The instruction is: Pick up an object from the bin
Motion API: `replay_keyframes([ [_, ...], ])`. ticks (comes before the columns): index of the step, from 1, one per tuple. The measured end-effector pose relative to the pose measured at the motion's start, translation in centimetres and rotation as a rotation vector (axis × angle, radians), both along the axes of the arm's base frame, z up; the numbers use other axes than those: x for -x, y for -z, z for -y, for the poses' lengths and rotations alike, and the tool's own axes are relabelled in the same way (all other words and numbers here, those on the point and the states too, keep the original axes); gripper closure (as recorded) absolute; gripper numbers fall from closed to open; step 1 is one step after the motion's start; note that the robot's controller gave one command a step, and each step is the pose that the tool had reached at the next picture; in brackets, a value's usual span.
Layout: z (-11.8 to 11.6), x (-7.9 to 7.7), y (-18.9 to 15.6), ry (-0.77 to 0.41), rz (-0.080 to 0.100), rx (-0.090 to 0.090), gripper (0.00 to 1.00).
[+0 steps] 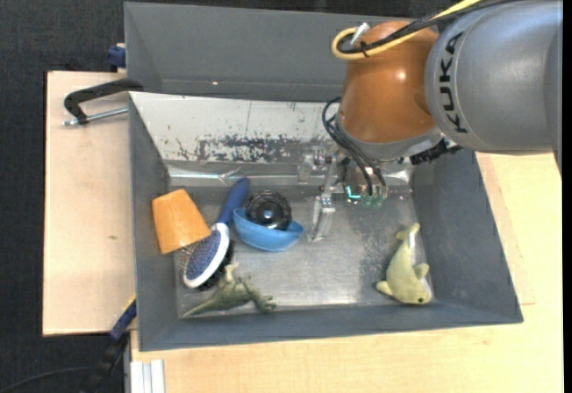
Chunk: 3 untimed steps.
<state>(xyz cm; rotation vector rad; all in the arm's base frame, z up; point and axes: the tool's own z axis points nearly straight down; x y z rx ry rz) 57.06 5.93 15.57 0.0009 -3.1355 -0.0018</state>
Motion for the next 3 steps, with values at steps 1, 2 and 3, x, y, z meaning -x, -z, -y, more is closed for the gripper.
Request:
replay_keyframes([
  [1,-4.9,4.6,8.5,-0.331,0.002,0.001,0.0],
  [2,-4.9,4.5,8.5,-0.33,0.005,0.0,1.0],
  [3,-4.9,4.0,-3.3,-0.288,0.021,-0.001,1.0],
])
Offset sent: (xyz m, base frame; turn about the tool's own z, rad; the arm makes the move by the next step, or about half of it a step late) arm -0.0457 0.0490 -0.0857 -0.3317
